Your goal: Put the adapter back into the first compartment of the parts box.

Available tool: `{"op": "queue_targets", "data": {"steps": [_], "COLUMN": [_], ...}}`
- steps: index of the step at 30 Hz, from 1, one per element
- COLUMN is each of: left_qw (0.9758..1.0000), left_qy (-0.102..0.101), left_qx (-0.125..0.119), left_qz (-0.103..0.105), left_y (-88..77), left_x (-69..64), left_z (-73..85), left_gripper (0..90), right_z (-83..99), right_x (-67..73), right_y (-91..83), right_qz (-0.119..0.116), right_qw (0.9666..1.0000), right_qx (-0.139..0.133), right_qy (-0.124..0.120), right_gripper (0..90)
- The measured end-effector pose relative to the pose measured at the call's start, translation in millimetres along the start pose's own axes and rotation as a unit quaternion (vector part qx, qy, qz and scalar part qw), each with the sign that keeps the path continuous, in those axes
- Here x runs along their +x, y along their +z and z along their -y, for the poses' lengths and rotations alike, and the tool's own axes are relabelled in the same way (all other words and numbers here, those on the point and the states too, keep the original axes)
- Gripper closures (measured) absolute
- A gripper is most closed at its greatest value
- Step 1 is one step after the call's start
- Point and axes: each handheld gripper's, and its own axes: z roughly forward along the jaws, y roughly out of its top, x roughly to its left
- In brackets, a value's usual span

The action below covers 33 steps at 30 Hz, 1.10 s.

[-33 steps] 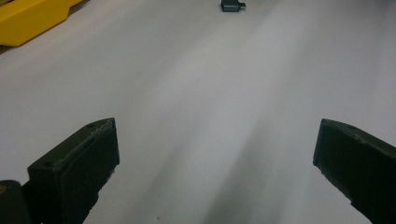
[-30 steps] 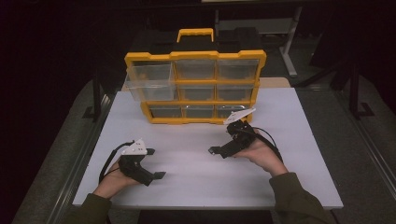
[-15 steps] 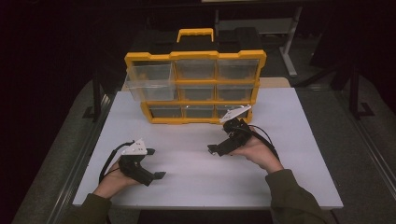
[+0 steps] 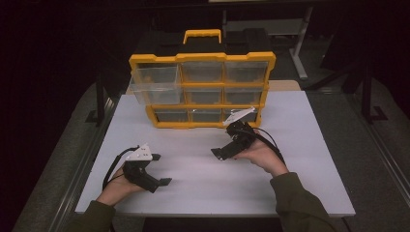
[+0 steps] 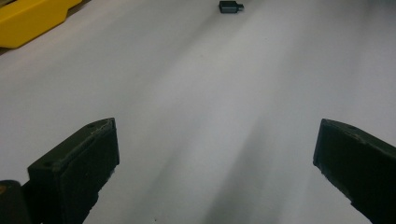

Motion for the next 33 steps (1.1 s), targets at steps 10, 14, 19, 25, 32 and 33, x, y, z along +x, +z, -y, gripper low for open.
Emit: {"op": "queue_targets", "data": {"steps": [10, 14, 19, 25, 32, 33], "left_qw": [1.0000, 1.0000, 1.0000, 1.0000, 0.9999, 0.9999], "left_qy": [-0.001, -0.002, -0.002, -0.003, -0.006, -0.005], "left_qx": [-0.004, -0.006, -0.007, -0.008, -0.009, -0.010], "left_qz": [0.001, 0.001, 0.000, 0.002, 0.003, 0.003], "left_y": [-0.5, -1.1, -1.5, -1.0, -0.9, -1.0], "left_x": [0.3, 0.6, 0.9, -0.1, -0.1, -0.4], "left_z": [-0.4, -0.5, -0.5, -0.6, -0.9, -1.1], "left_gripper": [0.0, 0.0, 0.0, 0.0, 0.0, 0.0], "right_z": [-8.7, -12.3, -15.9, -19.1, -19.5, -19.3], "right_x": [1.6, 2.5, 3.4, 3.0, 3.3, 3.3], "right_y": [5.0, 8.0, 12.1, 17.4, 24.1, 25.2], "right_qz": [-0.003, -0.005, -0.007, -0.010, -0.011, -0.011], "right_qw": [1.0000, 1.0000, 1.0000, 0.9999, 0.9999, 0.9999], "right_qx": [-0.002, -0.004, -0.003, -0.004, -0.001, -0.001], "right_qy": [-0.003, -0.007, -0.006, -0.005, -0.006, -0.007], "right_gripper": [0.0, 0.0, 0.0, 0.0, 0.0, 0.0]}}
